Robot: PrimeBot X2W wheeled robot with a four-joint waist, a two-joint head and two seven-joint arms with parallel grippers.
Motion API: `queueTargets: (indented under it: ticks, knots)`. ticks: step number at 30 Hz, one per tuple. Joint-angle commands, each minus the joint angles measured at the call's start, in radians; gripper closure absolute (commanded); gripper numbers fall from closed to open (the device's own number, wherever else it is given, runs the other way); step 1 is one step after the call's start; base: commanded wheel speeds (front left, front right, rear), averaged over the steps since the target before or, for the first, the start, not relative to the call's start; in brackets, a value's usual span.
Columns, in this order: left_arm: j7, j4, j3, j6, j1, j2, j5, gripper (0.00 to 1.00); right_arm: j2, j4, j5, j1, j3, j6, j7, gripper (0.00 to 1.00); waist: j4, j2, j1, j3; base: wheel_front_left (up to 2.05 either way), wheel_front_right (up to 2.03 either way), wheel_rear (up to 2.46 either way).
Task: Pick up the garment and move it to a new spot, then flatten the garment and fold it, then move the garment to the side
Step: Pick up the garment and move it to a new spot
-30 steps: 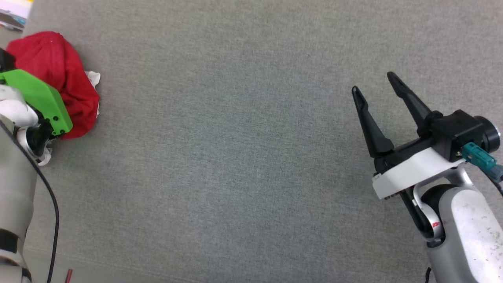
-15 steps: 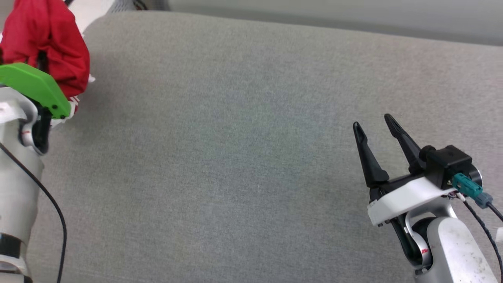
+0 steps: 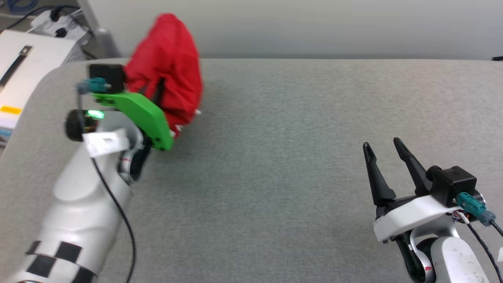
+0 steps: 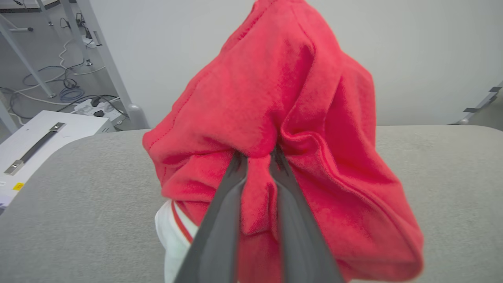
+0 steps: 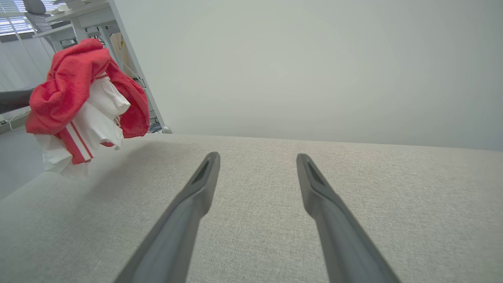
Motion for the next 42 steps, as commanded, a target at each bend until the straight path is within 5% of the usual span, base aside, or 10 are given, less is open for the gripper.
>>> queueTargets:
  ticks: [1, 12, 21, 22, 23, 24, 34, 42]
  knots:
    - [0.014, -0.032, -0.021, -0.010, 0.031, -0.021, 0.004, 1.00, 0.003, -0.004, -0.007, 0.017, -0.008, -0.001, 0.003, 0.00, -0.073, -0.0001, 0.0001, -0.038, 0.00, 0.00, 0.00]
    - [0.126, -0.166, -0.249, -0.048, 0.175, -0.163, 0.042, 1.00, 0.008, -0.035, -0.007, 0.032, -0.033, -0.001, 0.017, 0.00, -0.164, -0.0001, 0.0001, 0.018, 0.00, 0.00, 0.00]
    - [0.150, -0.129, -0.418, -0.066, 0.259, -0.199, 0.088, 1.00, 0.011, -0.041, -0.007, 0.018, -0.041, -0.001, 0.007, 0.00, -0.164, -0.0001, 0.0001, 0.062, 0.00, 0.00, 0.00]
    - [0.140, -0.128, -0.423, -0.067, 0.264, -0.201, 0.085, 0.69, 0.011, -0.039, -0.008, 0.018, -0.043, -0.001, 0.007, 0.00, -0.160, -0.0001, 0.0001, 0.060, 0.00, 0.00, 0.00]
    - [0.130, -0.128, -0.428, -0.067, 0.267, -0.202, 0.083, 0.13, 0.012, -0.035, -0.009, 0.018, -0.045, -0.001, 0.007, 0.00, -0.153, -0.0001, 0.0001, 0.056, 0.00, 0.00, 0.00]
    - [0.122, -0.129, -0.429, -0.068, 0.269, -0.202, 0.081, 0.00, 0.012, -0.034, -0.010, 0.018, -0.045, -0.001, 0.007, 0.00, -0.149, -0.0001, 0.0001, 0.052, 0.00, 0.00, 0.00]
    - [-0.076, -0.238, -0.330, -0.022, 0.309, -0.210, 0.032, 0.00, 0.013, -0.020, -0.017, 0.044, -0.052, -0.001, 0.014, 0.00, -0.082, -0.0001, 0.0001, -0.034, 0.00, 0.00, 0.00]
    - [-0.207, -0.338, -0.232, 0.079, 0.355, -0.154, 0.038, 0.00, 0.012, -0.028, -0.026, 0.075, -0.062, -0.001, 0.034, 0.00, -0.025, -0.0001, 0.0001, -0.069, 0.00, 0.00, 0.00]
